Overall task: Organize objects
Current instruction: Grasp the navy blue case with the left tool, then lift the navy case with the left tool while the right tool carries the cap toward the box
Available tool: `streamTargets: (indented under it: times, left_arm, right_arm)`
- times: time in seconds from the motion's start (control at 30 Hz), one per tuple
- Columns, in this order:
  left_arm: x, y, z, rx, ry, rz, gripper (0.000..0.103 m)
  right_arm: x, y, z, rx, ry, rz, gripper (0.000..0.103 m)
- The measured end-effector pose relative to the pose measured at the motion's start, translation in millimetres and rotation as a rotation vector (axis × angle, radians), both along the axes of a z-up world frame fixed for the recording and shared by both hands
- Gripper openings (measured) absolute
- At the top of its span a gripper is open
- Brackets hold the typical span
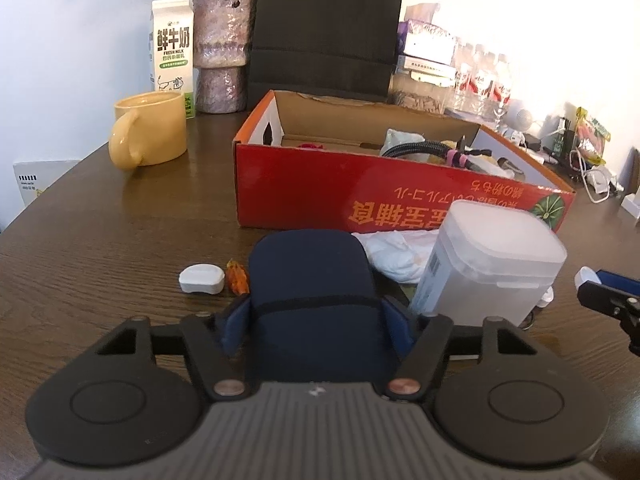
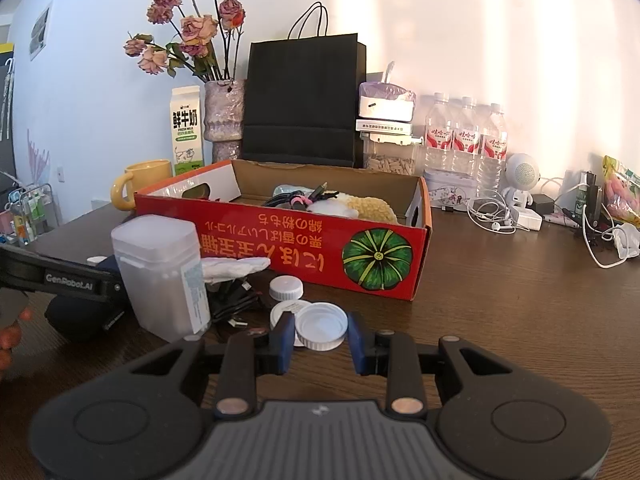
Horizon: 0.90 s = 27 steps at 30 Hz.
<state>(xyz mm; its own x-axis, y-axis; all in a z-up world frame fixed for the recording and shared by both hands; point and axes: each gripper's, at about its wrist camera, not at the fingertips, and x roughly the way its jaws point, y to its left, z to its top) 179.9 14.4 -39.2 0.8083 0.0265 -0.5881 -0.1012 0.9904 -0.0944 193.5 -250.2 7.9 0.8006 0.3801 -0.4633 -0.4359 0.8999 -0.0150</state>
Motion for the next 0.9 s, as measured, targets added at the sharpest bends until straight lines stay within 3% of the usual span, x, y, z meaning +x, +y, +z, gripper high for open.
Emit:
streamTargets:
  times: [0.63, 0.9]
  left_arm:
    - [-54.0, 25.2, 41.4, -0.014, -0.166, 0.013, 0.067]
    - [-65.1, 37.4, 53.2, 0.003, -0.197, 0.035, 0.067]
  right_arm:
    - [-2.1, 0.7, 0.8, -0.011, -0.018, -0.002, 0.027]
    - [-7.6, 5.5, 3.5, -0.024, -0.044, 0.009, 0.027]
